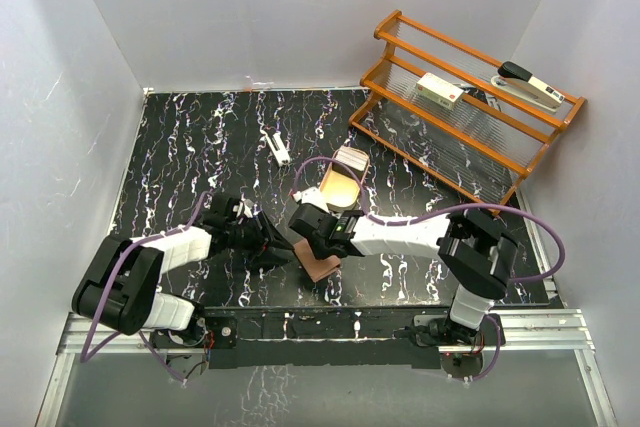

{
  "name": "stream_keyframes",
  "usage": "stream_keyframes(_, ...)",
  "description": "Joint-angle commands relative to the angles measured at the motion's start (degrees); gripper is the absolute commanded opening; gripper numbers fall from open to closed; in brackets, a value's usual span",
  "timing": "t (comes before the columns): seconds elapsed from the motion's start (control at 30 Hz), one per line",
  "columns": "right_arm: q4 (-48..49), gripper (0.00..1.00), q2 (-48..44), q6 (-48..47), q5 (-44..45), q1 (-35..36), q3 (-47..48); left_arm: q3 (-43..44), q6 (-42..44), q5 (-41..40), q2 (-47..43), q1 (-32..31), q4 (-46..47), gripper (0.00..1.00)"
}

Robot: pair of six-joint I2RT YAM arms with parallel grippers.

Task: Put the credit cards into the card holder
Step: Open the card holder at the center of the board.

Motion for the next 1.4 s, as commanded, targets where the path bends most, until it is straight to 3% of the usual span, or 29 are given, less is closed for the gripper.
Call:
stream_keyframes(0.0,1.57,0.00,-2.47,1.52,-1.10,-0.34,-0.54,3.17,2.58,-1.29,-1.52,-0.25,-5.29,0.54)
stream_keyframes(0.2,4.48,0.00,-5.92,6.66,-6.54,-0.64,-0.49,9.12,7.81,-6.57,-4.56,-0.23,-17.40,0.57)
stream_keyframes(0.43,7.90,0.00,-13.61,13.73,-9.79,-1.48,-2.42,10.56,11.25,-7.64,-5.21,-0.28,-22.10,0.62)
stream_keyframes(0.63,14.81,0.00,-20.62,17.69,-11.57,-1.86,-6.92,13.73,14.85,-6.92,-7.13,-0.25,-27.11,0.72)
stream_keyframes(0.83,16.47,0.00,-21.99,18.32,-11.26,-2.82,-9.27,13.40,14.46,0.14,-8.77,-0.25,-23.82,0.78)
stream_keyframes(1.0,16.63,0.00,-21.45,17.99,-11.05,-3.60,-10.01,11.36,14.45,0.07,-8.07,-0.25,-21.88,0.79)
stream_keyframes(1.37,6.56,0.00,-23.30,13.98,-5.38,-9.92,-13.23,9.09,12.86,-1.49,-6.36,-0.28,-19.80,0.69)
